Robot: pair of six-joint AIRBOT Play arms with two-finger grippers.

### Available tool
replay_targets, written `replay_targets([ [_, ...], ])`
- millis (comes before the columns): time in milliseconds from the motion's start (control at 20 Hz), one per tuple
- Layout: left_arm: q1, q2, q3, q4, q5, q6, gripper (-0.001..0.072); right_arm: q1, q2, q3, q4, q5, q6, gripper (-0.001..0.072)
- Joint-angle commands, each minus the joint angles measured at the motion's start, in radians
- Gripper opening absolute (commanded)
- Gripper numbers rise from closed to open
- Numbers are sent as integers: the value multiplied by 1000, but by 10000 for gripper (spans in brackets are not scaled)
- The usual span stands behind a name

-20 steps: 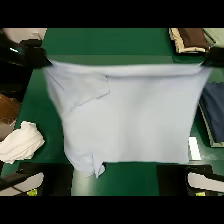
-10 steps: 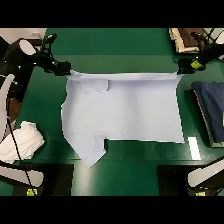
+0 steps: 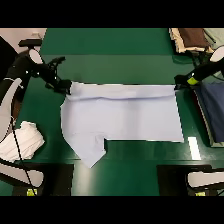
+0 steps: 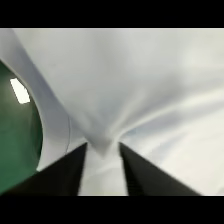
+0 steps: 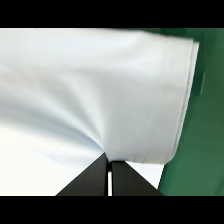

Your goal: Fold the shirts.

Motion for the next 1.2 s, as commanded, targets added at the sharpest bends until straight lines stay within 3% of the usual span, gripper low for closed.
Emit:
replay_targets([
  [0,0,6,-64,-1,-34,-28,480,1,58,-134,23,-75,-4,283],
  [50,0,23,-64,1,-45,-28,480,-8,67,-132,47,-69,-4,434],
  [250,0,283,-193,32,2,-57,481,-58,216,-187,114,-12,-5,435],
  [600,0,802,-900,16,90,-219,482,-59,486,-388,114,-75,-23,434],
  [850,-1,838,-1117,-154,216,-216,482,-46,500,-386,116,-89,-23,434],
  [1150,-1,838,-1171,-322,369,-168,479,-46,500,-386,115,-90,-23,434],
])
